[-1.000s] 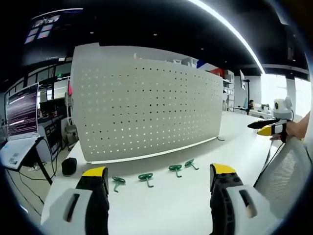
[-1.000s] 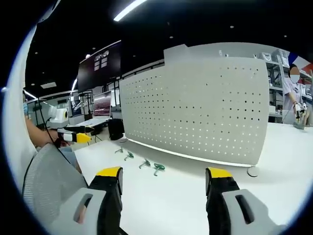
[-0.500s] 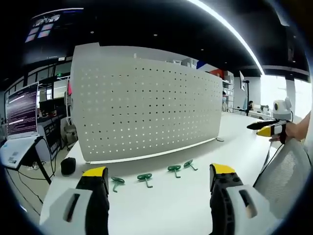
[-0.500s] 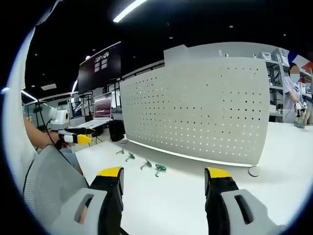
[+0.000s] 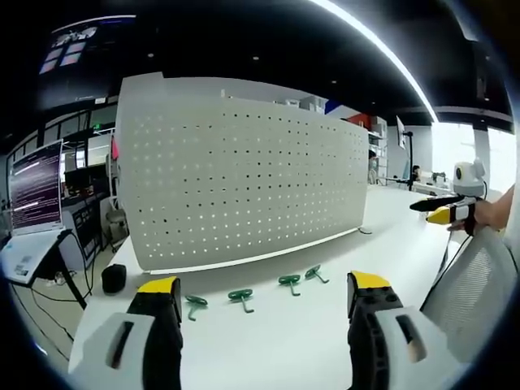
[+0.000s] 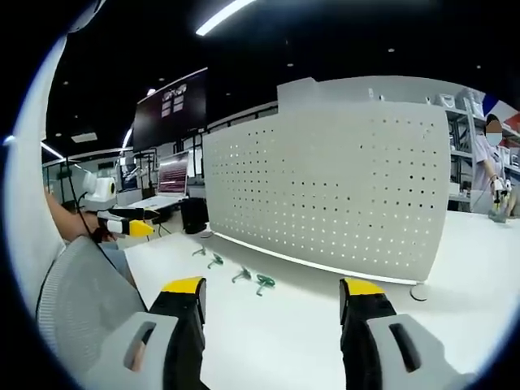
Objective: Insert the hook assembly into the mounting plate slot until the hook locks in place.
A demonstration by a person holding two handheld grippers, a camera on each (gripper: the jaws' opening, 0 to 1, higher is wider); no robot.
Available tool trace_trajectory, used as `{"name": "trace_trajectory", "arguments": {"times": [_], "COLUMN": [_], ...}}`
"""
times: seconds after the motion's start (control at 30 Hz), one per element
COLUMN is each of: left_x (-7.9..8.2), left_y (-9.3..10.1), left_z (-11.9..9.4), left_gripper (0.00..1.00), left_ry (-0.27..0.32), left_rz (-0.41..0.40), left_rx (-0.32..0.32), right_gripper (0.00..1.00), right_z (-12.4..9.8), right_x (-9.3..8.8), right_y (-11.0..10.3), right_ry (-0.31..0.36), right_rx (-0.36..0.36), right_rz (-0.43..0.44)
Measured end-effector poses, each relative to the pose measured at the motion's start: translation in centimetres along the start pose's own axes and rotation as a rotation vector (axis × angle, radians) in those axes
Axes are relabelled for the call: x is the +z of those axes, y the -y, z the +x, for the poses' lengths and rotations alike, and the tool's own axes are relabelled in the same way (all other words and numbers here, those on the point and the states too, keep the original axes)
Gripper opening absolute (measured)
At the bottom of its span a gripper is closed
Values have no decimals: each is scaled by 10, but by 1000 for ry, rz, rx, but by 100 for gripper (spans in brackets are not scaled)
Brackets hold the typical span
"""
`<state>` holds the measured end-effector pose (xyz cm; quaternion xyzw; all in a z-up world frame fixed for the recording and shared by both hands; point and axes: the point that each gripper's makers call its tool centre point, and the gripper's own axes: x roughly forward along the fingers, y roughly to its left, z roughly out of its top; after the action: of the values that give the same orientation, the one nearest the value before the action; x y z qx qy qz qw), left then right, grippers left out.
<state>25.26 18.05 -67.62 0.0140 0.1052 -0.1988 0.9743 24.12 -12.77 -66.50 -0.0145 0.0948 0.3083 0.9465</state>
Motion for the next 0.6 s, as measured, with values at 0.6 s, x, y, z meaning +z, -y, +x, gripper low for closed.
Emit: {"name": "trace_trajectory", "arguments": {"times": [0.6], "left_x": [8], "left_y": [6], "left_z": [0], "left_gripper": [84], "left_ry": [19], "left_rz": [26], "left_rx": [-27], "right_gripper": [65], "right_z": [2], "right_x": [3], "right_y": [-3], "right_ry": [-9], "right_rx": [34], "right_rz": [-20]}}
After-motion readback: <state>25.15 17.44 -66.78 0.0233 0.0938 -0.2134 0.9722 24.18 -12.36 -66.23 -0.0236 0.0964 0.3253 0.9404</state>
